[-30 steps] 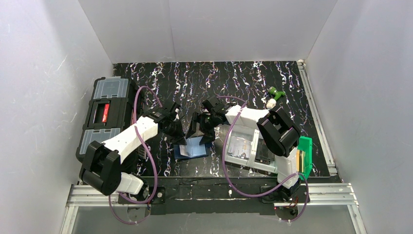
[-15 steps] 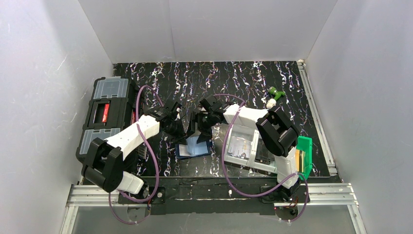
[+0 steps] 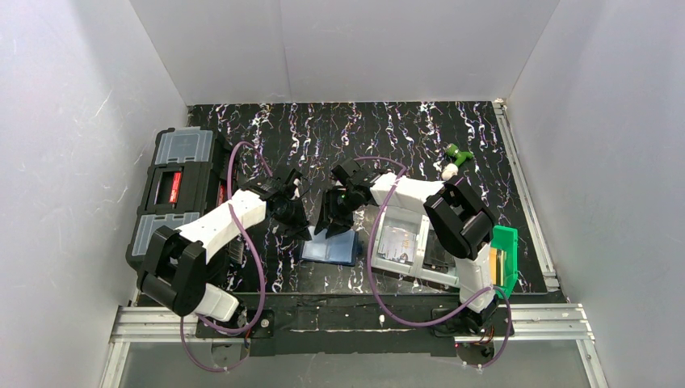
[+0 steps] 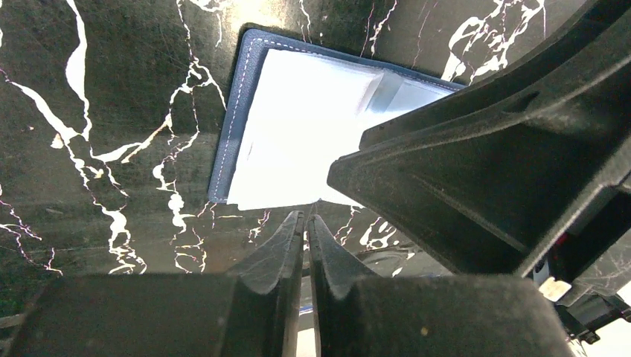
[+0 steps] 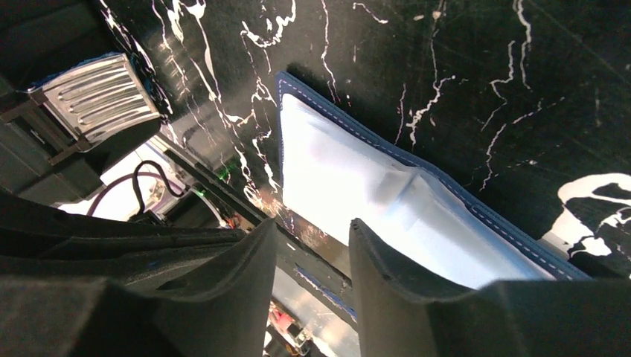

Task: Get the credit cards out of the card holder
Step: Remove the credit card from the card holder.

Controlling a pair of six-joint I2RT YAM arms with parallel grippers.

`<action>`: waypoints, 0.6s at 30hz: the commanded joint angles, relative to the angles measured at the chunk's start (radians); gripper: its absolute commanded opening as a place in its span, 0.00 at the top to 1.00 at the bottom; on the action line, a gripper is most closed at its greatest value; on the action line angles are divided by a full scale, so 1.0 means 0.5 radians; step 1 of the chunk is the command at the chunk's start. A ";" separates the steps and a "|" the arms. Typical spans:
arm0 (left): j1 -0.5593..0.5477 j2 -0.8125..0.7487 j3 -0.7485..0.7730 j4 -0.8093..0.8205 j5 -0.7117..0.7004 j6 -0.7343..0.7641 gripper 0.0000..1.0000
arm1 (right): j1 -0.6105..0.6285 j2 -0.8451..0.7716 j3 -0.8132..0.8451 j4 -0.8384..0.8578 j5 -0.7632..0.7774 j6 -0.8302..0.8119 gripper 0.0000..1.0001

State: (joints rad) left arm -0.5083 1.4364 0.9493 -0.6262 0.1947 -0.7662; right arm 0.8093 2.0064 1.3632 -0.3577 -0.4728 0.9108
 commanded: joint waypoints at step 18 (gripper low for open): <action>0.357 -0.381 -0.054 -0.261 -0.183 0.066 0.54 | 0.237 0.140 0.456 -0.667 0.722 -0.308 0.29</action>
State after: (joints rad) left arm -0.4035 1.2990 0.9296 -0.7008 0.0921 -0.7548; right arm 0.8697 2.0433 1.4972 -0.5666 -0.2560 0.8119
